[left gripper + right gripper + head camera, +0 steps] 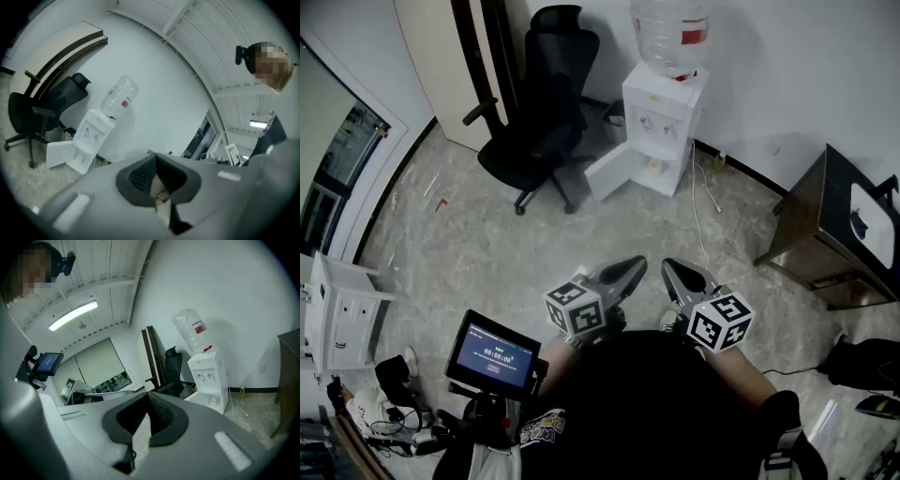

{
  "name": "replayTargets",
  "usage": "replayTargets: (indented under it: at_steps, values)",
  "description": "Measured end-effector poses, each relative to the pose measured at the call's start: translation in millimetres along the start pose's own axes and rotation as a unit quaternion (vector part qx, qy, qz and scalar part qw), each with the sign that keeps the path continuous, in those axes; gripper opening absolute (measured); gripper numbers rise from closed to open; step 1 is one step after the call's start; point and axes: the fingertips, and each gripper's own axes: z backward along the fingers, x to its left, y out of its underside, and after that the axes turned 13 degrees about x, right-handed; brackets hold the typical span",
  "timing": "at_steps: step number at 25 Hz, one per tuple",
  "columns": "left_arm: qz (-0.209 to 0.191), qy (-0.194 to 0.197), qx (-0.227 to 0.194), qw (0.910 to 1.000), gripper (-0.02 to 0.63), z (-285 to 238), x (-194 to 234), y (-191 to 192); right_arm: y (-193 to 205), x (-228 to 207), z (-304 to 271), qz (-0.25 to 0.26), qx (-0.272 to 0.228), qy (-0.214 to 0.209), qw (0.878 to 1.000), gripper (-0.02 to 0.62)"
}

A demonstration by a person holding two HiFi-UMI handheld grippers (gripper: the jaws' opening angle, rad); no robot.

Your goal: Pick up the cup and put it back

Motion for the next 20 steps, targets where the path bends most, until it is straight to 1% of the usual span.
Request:
replayTargets:
  at_steps: [11,20]
  values:
    - [0.005,-0.003,-0.001,1.0000,0.005,0.7,2.2,0.6,-0.1,-1.8,0.9,-0.006,-0.004,0.002,1.000,0.006]
    - [0.008,-0.002,0.003,1.0000,0.005,-10.2,3.8,3.2,2.5,-11.4,0.9,-0.008,0.000,0.004,1.000,0.008]
